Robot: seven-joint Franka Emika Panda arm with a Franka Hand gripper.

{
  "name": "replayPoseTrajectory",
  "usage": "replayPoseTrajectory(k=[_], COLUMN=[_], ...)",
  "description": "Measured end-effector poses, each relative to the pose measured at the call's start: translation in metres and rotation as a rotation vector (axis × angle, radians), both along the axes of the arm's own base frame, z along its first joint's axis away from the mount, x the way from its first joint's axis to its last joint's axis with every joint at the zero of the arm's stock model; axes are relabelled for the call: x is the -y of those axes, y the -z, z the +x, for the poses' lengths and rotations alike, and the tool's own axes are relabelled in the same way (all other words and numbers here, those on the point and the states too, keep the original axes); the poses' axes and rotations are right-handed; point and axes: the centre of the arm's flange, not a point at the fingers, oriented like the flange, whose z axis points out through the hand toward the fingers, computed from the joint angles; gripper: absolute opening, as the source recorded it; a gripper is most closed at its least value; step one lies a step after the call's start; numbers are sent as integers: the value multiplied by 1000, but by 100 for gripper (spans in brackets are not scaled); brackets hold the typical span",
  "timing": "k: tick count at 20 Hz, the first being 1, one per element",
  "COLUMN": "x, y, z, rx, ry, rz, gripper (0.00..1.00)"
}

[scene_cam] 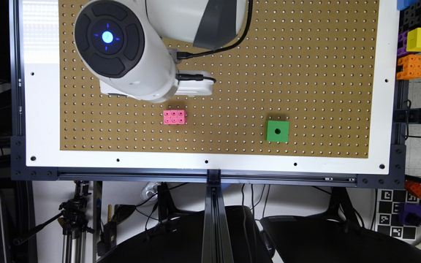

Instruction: Pick up pink block.

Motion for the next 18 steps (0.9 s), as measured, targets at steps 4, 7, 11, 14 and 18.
replayPoseTrajectory(k=[4, 7, 11, 14, 18], x=[0, 0, 0, 0, 3], y=[1, 0, -6, -7, -1], z=[-1, 0, 8, 19, 34], rx=[-2, -1, 17, 28, 35], ry=[2, 2, 1, -1, 1], rz=[0, 0, -2, -2, -3], gripper=[100, 100, 100, 100, 100])
